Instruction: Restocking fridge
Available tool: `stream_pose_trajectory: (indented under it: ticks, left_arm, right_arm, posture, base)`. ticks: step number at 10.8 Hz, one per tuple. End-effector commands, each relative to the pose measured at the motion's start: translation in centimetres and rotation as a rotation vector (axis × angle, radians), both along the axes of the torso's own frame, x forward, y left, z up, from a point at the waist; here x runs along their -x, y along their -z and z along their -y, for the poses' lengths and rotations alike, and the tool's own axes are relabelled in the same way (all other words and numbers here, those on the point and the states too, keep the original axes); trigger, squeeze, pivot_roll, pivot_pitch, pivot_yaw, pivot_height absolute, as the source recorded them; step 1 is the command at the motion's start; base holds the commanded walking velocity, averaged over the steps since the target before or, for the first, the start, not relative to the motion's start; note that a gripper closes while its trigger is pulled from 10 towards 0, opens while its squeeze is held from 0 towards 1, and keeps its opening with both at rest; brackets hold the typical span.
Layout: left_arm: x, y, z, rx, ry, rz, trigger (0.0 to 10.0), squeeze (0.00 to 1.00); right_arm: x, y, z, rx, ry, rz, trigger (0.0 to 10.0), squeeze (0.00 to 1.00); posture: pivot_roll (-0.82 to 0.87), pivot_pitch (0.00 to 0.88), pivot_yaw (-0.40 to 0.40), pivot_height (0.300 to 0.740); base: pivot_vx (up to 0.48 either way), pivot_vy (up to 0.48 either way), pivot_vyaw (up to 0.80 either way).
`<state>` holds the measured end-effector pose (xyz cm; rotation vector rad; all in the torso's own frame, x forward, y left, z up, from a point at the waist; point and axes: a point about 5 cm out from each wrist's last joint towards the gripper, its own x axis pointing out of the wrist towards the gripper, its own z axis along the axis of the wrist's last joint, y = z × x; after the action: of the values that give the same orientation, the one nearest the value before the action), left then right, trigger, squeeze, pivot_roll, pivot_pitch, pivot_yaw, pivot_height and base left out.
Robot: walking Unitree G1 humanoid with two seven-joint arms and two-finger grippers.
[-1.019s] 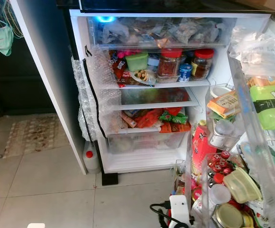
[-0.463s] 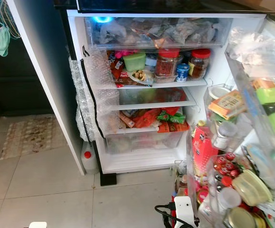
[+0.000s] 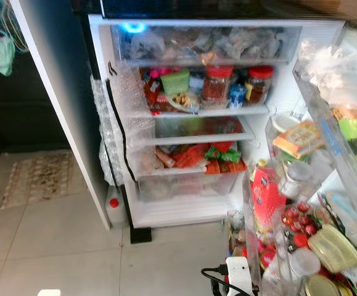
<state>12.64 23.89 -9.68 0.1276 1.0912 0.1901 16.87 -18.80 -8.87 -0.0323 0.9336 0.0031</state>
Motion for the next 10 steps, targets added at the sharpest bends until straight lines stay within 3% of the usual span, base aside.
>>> stream_pose_trajectory:
  ticks: [1, 10]
  left_arm:
    - [0.38, 0.15, 0.04, 0.009, -0.009, -0.015, 10.0, 0.0]
    - [-0.15, -0.02, 0.12, 0.004, 0.016, 0.004, 10.0, 0.0]
  right_arm:
    - [-0.09, -0.04, 0.25, 0.009, 0.005, -0.007, 10.0, 0.0]
    - [-0.01, 0.03, 0.1, 0.0, -0.015, -0.019, 10.0, 0.0]
  posture:
    - [0.03, 0.0, -0.044, 0.74]
    - [0.03, 0.0, -0.042, 0.74]
  base:
    - [0.304, 0.0, 0.0]
    - [0.325, 0.0, 0.0]
